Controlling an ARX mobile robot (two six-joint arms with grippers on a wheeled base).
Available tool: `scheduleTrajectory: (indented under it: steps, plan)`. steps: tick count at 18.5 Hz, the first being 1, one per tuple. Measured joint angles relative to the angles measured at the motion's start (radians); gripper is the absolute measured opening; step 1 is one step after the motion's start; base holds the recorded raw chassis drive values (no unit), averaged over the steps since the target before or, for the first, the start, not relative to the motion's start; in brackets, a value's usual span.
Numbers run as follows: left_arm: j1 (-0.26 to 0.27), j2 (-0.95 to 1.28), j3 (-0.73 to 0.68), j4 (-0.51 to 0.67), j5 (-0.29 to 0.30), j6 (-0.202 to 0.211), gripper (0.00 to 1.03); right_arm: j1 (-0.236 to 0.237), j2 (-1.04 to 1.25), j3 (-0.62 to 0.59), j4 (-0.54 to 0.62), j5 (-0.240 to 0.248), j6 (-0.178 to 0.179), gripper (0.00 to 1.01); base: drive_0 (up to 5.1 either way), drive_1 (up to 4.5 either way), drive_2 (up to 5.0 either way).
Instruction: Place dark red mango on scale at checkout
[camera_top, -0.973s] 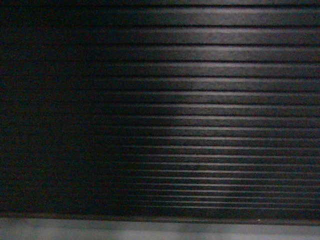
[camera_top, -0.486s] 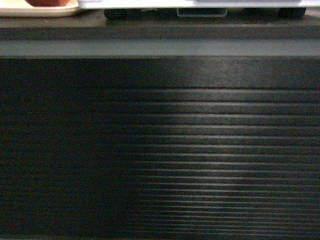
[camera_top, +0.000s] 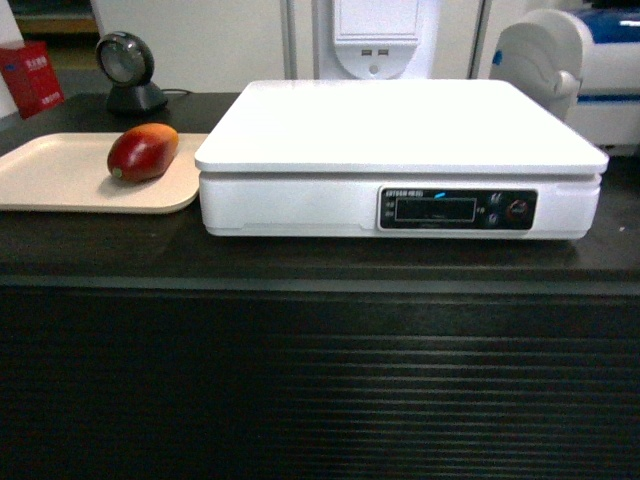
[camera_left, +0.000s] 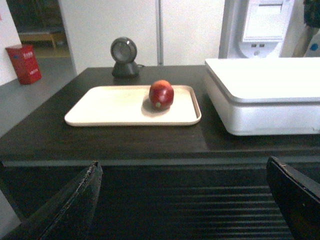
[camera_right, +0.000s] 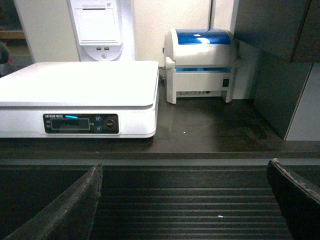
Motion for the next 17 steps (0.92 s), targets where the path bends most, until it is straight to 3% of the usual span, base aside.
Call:
scheduleTrajectory:
  steps: [17]
  plan:
    - [0.000, 0.000, 0.000, 0.001, -0.001, 0.000, 0.98, 0.000, 0.000, 0.000, 0.000, 0.000, -0.001, 0.98, 0.0, 0.00, 0.0]
